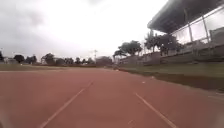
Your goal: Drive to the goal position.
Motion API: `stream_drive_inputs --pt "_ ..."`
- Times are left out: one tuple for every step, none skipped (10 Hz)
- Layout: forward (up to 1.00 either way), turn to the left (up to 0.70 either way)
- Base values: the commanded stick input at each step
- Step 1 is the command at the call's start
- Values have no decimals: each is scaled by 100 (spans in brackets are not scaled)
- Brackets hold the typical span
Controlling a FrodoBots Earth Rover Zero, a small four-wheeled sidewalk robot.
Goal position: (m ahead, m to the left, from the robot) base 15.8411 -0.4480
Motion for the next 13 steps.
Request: stream_drive_inputs --pt "70 0" --pt "70 0" --pt "70 0" --pt "70 0" --pt "70 0" --pt "70 0" --pt "70 0" --pt "70 0" --pt "70 0" --pt "70 0" --pt "70 0" --pt "70 0" --pt "70 0"
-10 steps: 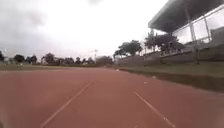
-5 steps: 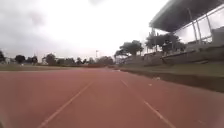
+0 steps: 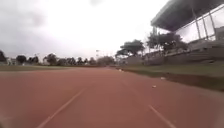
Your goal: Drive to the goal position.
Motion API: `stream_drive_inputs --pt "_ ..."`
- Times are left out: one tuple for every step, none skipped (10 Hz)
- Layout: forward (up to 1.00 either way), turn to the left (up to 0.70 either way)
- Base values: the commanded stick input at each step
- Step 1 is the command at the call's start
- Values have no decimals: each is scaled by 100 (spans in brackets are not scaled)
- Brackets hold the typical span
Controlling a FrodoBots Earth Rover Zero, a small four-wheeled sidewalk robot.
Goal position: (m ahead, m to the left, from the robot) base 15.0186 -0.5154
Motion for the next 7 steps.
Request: stream_drive_inputs --pt "70 0" --pt "70 0" --pt "70 0" --pt "70 0" --pt "70 0" --pt "70 0" --pt "70 0"
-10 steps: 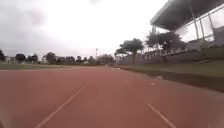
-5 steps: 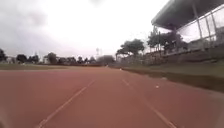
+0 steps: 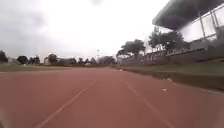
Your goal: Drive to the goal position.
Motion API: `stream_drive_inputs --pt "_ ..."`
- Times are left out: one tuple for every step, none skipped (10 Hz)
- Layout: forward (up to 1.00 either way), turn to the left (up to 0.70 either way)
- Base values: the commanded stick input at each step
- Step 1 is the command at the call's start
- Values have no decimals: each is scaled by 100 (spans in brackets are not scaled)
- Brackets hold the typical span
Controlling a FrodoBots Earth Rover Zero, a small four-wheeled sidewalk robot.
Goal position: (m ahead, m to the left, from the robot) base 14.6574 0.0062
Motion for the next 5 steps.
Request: stream_drive_inputs --pt "70 0" --pt "70 0" --pt "70 0" --pt "70 0" --pt "70 0"
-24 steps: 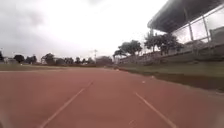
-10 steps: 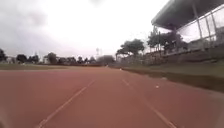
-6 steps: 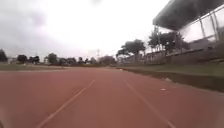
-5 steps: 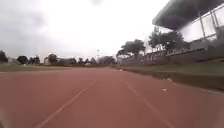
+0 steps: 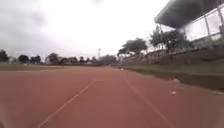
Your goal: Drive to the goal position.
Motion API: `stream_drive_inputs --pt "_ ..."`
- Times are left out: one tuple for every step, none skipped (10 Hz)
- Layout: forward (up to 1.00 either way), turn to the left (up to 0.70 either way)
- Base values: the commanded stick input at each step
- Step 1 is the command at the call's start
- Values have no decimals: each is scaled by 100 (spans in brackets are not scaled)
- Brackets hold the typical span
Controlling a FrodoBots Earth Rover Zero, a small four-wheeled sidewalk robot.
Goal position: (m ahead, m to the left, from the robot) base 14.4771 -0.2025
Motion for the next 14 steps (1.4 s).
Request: stream_drive_inputs --pt "70 0" --pt "70 0" --pt "70 0" --pt "70 0" --pt "70 0" --pt "70 -16" --pt "70 -32" --pt "70 -13" --pt "70 0" --pt "70 0" --pt "70 0" --pt "70 0" --pt "70 0" --pt "70 0"
